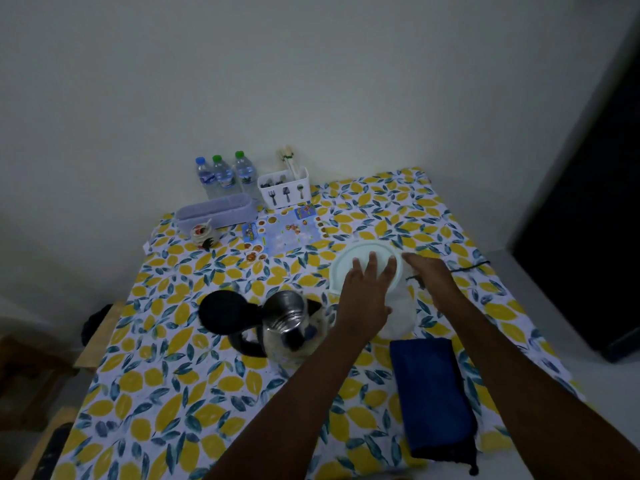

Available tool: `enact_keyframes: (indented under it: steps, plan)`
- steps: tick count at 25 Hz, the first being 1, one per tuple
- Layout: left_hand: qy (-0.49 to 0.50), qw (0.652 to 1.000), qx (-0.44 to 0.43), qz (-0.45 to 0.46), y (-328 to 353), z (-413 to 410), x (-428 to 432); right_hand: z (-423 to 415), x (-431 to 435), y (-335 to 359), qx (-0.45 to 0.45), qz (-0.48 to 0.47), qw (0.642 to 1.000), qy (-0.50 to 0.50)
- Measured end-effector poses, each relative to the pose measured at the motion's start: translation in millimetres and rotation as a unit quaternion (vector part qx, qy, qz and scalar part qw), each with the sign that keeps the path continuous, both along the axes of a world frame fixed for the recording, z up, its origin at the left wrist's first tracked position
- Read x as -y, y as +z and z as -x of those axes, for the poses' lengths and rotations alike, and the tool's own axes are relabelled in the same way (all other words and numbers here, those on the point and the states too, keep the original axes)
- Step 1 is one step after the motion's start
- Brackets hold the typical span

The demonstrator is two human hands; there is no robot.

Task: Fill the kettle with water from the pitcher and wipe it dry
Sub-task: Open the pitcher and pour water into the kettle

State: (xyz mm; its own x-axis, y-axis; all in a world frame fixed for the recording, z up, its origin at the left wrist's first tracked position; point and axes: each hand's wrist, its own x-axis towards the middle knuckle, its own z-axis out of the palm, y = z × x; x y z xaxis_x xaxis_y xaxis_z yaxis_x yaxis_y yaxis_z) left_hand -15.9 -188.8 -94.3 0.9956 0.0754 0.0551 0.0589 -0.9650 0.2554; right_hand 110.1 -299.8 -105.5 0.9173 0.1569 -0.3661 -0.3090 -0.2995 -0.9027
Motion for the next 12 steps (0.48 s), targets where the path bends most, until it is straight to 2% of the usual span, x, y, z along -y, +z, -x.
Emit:
enact_keyframes:
  steps: [3, 7, 12]
  plan:
    - [-0.056, 0.998, -0.027, -0.011, -6, -33, 26, -23, 40, -18, -0.032, -0.031, 0.998, -0.054]
    - [-0.112, 0.993, -0.04, -0.028, -19, -71, 59, -57, 94, -35, -0.029, -0.055, 0.993, -0.104]
    - [-0.14, 0.988, -0.035, -0.057, -34, -114, 84, -93, 130, -52, -0.034, -0.06, 0.987, -0.144]
